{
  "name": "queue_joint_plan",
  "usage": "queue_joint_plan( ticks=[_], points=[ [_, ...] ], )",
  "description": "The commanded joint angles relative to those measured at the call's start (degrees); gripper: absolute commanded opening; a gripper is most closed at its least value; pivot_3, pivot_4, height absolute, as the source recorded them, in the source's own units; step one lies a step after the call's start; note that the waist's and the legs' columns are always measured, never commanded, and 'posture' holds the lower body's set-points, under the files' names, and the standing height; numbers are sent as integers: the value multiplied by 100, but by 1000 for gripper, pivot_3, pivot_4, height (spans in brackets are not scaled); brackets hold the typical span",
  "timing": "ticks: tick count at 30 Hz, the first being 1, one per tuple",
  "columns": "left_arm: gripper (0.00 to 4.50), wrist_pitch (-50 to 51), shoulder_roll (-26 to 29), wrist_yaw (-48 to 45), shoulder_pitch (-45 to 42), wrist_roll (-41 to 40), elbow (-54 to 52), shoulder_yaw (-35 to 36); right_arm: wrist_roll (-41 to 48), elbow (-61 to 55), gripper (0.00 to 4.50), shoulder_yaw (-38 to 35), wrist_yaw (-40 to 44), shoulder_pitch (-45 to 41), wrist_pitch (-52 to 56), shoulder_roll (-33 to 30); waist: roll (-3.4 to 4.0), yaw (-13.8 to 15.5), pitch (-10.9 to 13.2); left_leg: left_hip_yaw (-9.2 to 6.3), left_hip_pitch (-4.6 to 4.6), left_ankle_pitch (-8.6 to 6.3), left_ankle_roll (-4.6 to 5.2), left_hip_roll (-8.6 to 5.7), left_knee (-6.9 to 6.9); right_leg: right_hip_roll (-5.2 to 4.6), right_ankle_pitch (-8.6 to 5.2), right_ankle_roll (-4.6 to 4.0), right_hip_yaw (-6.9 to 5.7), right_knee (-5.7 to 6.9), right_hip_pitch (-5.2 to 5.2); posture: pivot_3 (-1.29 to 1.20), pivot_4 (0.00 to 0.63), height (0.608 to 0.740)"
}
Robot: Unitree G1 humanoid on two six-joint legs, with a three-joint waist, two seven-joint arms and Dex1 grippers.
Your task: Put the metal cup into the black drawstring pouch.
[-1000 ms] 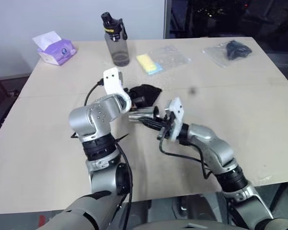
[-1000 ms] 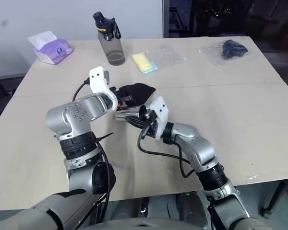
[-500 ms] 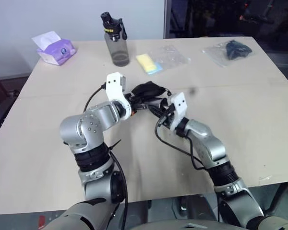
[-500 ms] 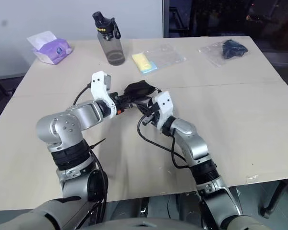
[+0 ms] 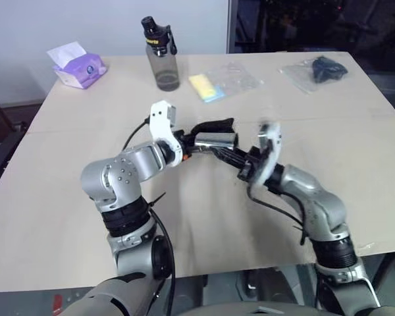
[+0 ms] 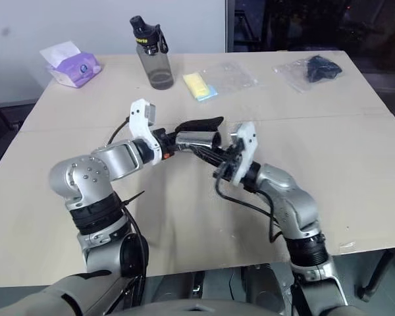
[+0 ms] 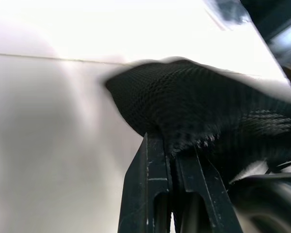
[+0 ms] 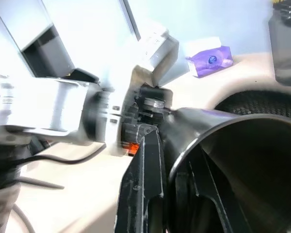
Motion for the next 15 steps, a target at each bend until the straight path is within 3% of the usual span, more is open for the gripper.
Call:
queue_joint_plan(
  ticks=[1,15],
  points=[
    [0,115,-69,3,-65,-144,-69,6,605,-416,27,-206,-98,-98,117,185,0,-14,0,0,2,0,0,1,0,1,0,0,3,0,0,0,150,740],
    [0,227,-134,6,-110,-245,-122,134,-613,334,27,361,-463,86,-449,200,0,0,0,4,6,0,0,0,-3,3,-1,0,3,2,1,0,150,740]
  ],
)
